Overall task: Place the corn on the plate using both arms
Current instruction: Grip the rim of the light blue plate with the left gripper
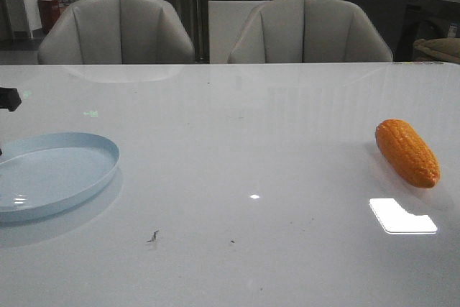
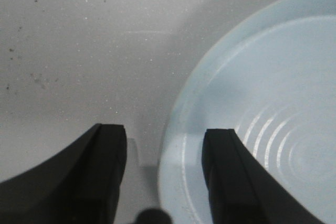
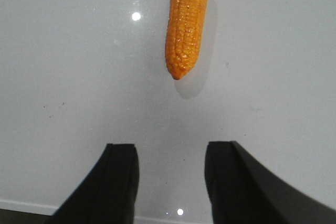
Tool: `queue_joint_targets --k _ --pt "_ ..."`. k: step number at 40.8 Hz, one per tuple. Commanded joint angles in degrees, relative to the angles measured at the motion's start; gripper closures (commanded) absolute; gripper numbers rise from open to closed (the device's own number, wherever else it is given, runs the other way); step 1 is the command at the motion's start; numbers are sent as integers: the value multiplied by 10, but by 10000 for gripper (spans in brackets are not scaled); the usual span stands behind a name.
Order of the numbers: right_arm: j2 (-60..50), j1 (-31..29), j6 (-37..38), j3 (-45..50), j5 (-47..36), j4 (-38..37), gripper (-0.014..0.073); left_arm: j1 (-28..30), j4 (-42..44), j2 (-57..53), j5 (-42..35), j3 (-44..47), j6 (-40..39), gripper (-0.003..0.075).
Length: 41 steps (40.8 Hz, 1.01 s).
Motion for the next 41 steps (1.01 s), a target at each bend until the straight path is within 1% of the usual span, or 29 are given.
queue_joint_targets --k 1,8,10,12,18,19,20,22,31,36,41 --pt "-5 -3 -1 -18 -26 3 179 0 0 -20 -13 -18 -6 317" --pt "-5 -3 -1 -18 -27 3 179 0 0 -7 -20 -18 -6 319" --pt "-5 -3 -1 -18 -27 3 179 0 0 -6 -22 -18 -6 331" --pt "-5 -3 -1 -18 -27 3 179 0 0 -6 -24 -18 -6 363" --pt "-5 -3 -1 -18 -27 3 179 0 -1 -6 -30 -18 -6 575" --pt "-5 -3 -1 -18 -27 3 179 0 -1 -6 -31 -18 -6 620" --pt "-5 -3 -1 -18 -27 3 179 0 -1 -6 -31 -18 -6 641" --pt "-5 -3 -1 -18 -27 3 179 0 -1 -6 -32 -18 -6 621" --pt "-5 -3 -1 -18 -26 3 179 0 -2 -6 -13 -34 -6 622" --pt "-5 -3 -1 -18 -26 3 179 0 -7 -6 20 -68 -6 622" --pt "-5 -3 -1 -18 -26 3 179 0 -23 -6 52 -122 -6 622"
